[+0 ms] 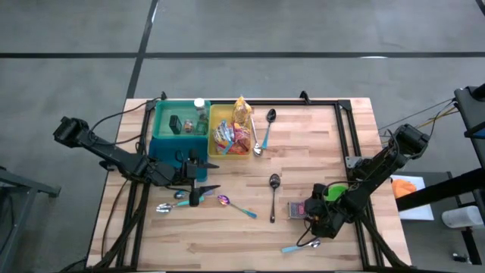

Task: Pick & Place Food Item
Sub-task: Put the red spice can into the green bin

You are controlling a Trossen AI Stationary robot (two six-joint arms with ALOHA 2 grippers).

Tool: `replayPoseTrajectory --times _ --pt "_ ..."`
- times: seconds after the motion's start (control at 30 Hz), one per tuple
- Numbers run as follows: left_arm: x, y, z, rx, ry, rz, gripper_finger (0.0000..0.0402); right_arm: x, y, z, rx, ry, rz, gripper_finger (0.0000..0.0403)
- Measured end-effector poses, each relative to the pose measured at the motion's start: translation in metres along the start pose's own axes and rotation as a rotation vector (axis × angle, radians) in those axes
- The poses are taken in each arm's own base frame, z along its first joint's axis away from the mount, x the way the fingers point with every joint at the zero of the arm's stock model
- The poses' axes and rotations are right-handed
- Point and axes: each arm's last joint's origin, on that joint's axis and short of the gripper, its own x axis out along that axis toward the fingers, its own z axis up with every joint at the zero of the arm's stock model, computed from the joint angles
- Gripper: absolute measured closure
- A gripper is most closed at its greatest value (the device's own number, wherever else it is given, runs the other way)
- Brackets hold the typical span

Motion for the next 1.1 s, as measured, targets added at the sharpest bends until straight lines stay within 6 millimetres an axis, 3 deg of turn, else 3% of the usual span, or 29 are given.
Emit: replayPoseTrajectory --times 1.1 --pt "0.0000 0.0000 0.0000 0.000 0.000 0.000 0.0091 0.0000 0.0000 0.0000 0.000 0.000 0.000 0.0098"
